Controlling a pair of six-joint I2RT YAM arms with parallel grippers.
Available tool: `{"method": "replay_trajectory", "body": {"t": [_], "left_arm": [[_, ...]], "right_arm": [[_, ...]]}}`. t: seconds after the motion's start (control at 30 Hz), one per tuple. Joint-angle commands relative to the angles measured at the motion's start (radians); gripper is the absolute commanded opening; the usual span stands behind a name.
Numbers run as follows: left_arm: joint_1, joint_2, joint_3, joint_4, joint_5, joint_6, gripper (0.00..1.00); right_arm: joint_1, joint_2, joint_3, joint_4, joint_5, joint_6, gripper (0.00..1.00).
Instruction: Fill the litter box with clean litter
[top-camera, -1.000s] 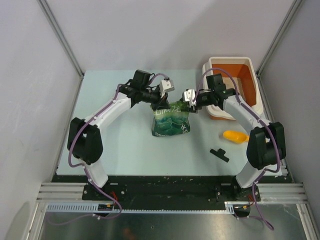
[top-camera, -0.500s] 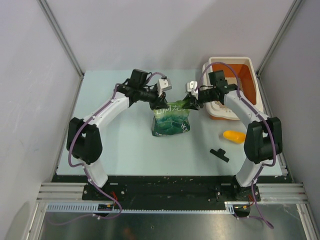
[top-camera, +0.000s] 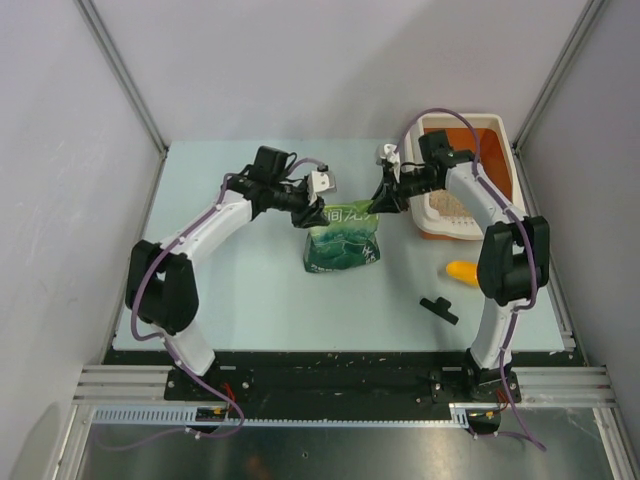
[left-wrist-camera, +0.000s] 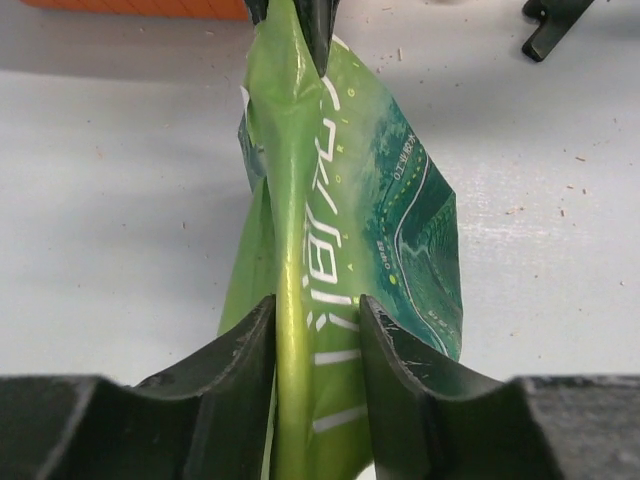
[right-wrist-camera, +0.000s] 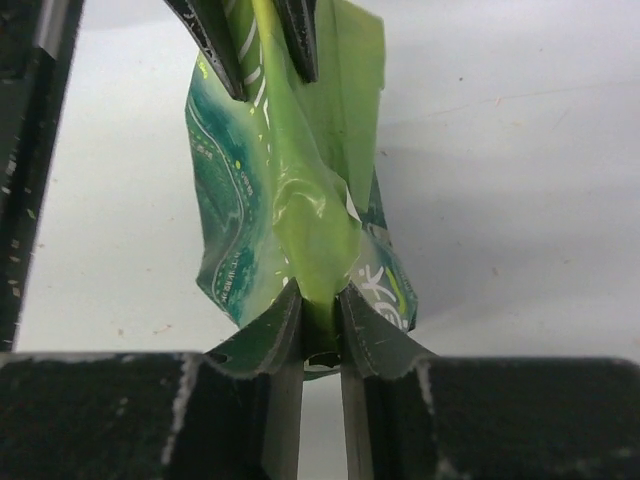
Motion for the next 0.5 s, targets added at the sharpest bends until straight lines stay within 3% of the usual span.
{"method": "replay_trajectory", "body": {"t": [0.0,0.07,0.1,0.2,0.33,0.47], "left_arm": [[0.005,-0.018,0.027,-0.059,0.006,0.038,0.42],[0.002,-0.001,0.042,-0.061,0.0,0.041,0.39],[0.002,0.005,0.056,-0.061,-0.005,0.039,0.33],[0.002,0.017,0.076,-0.061,-0.009,0.03,0.17],[0.004,0.02,0.081,-0.062,0.006,0.008,0.11],[0.004,0.025,0.081,-0.067,0.024,-0.036,0.08]], "right_arm": [[-0.032,0.011,0.057,-0.06,-0.037,0.085,0.25],[-0.039,-0.014,0.053,-0.036,-0.043,0.12,0.32],[-0.045,-0.029,0.033,0.027,-0.038,0.14,0.4],[-0.044,-0.133,-0.066,0.2,0.018,0.186,0.52],[0.002,-0.273,-0.212,0.36,0.123,0.058,0.58],[0.051,-0.337,-0.277,0.385,0.112,-0.047,0.58]]}}
